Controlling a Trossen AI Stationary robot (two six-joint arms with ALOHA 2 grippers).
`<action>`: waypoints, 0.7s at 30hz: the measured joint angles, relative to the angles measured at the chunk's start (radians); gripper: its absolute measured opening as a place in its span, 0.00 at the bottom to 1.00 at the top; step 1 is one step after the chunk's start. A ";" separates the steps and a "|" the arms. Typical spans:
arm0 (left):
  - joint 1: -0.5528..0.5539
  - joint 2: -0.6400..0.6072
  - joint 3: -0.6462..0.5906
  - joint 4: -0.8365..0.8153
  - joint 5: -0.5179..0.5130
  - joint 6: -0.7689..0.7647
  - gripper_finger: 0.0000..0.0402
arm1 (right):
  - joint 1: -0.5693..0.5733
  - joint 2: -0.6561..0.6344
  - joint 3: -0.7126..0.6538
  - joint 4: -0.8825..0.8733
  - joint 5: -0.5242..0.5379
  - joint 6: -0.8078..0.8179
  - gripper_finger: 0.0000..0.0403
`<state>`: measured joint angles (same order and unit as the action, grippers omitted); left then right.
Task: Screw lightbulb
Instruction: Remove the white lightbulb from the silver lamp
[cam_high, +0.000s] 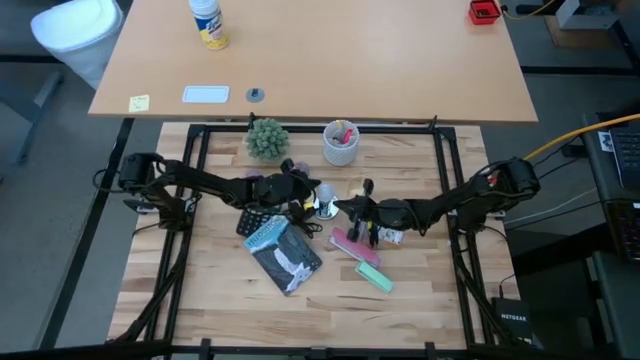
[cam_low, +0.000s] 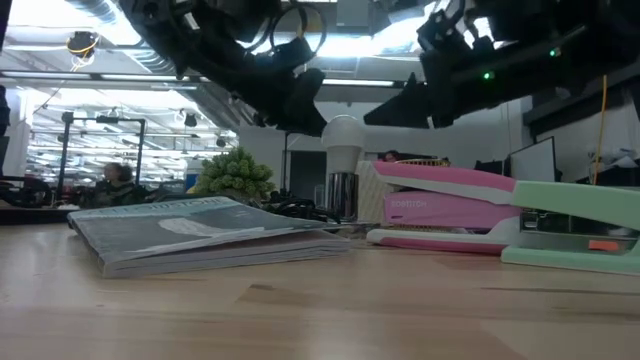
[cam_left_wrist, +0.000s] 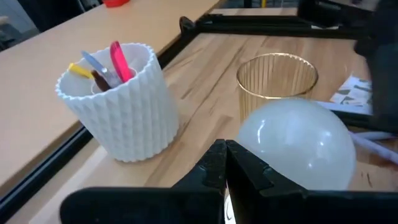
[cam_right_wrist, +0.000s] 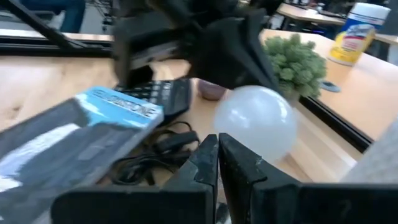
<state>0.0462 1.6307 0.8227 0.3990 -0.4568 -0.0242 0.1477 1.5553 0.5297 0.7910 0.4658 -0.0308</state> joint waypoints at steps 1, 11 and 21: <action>-0.005 0.000 0.000 -0.002 0.000 -0.001 0.00 | -0.009 0.002 0.000 0.000 0.002 0.004 0.05; -0.058 0.000 -0.002 -0.021 -0.039 -0.051 0.00 | -0.091 0.012 0.000 -0.002 -0.017 0.063 0.05; -0.093 -0.003 -0.002 -0.059 -0.051 -0.126 0.00 | -0.097 0.012 -0.001 -0.002 0.019 0.059 0.05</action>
<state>-0.0465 1.6278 0.8211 0.3405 -0.5078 -0.1505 0.0507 1.5673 0.5289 0.7887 0.4846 0.0280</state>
